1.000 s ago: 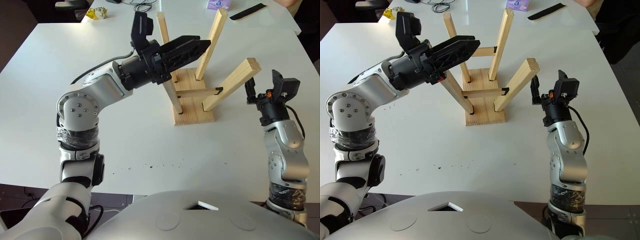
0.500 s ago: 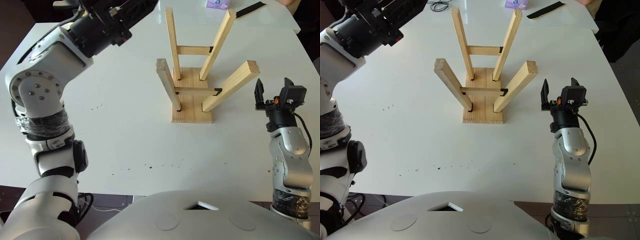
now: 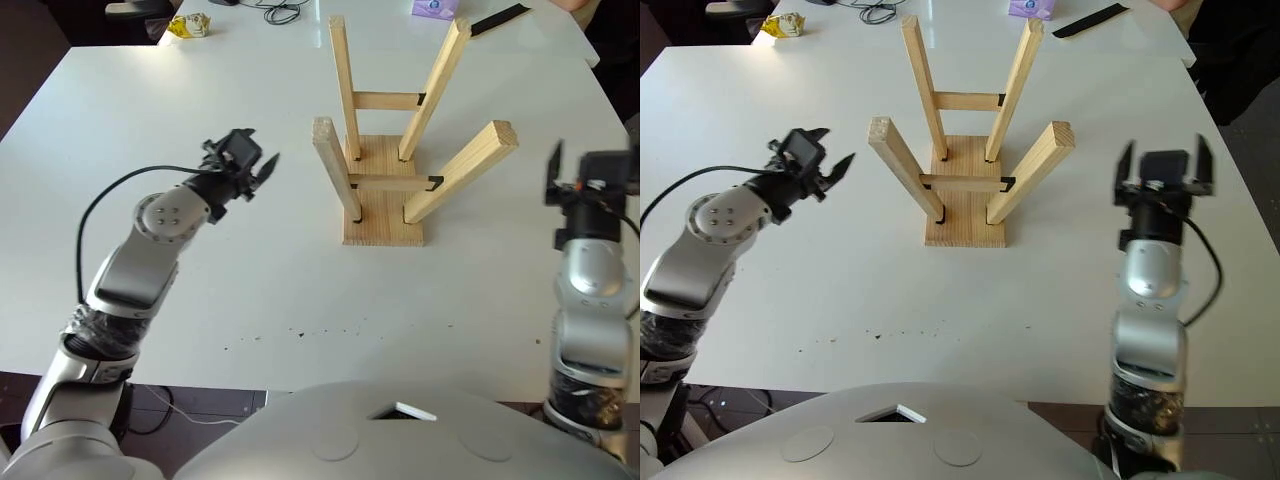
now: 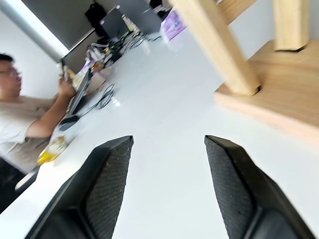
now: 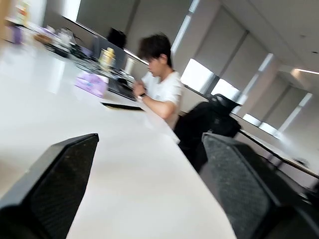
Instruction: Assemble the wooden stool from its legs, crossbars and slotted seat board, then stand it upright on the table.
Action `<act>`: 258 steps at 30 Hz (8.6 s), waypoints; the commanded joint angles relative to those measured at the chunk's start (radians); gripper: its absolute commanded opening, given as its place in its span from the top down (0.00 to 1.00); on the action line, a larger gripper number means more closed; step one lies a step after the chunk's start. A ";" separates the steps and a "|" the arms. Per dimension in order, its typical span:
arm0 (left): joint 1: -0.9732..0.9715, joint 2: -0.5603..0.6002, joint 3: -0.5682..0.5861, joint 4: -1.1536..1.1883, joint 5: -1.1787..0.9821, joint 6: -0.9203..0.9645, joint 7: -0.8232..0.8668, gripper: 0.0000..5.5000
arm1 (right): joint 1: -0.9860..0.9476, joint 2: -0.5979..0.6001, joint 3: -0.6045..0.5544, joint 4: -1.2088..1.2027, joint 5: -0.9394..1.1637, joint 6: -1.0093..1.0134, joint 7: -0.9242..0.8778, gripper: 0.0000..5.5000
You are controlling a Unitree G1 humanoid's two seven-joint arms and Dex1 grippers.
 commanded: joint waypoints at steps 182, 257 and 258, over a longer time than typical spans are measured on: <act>-0.655 -0.377 0.450 0.200 -1.050 0.415 0.090 0.96 | -0.031 0.186 -0.051 0.058 0.232 0.145 -0.037 0.52; 0.119 0.270 0.208 0.116 -0.232 0.175 -0.684 0.96 | -0.269 -0.398 -0.046 0.955 0.287 -0.439 0.552 0.52; 0.120 0.277 0.218 0.097 -0.262 0.213 -0.699 0.96 | -0.318 -0.366 -0.061 1.016 0.306 -0.465 0.536 0.52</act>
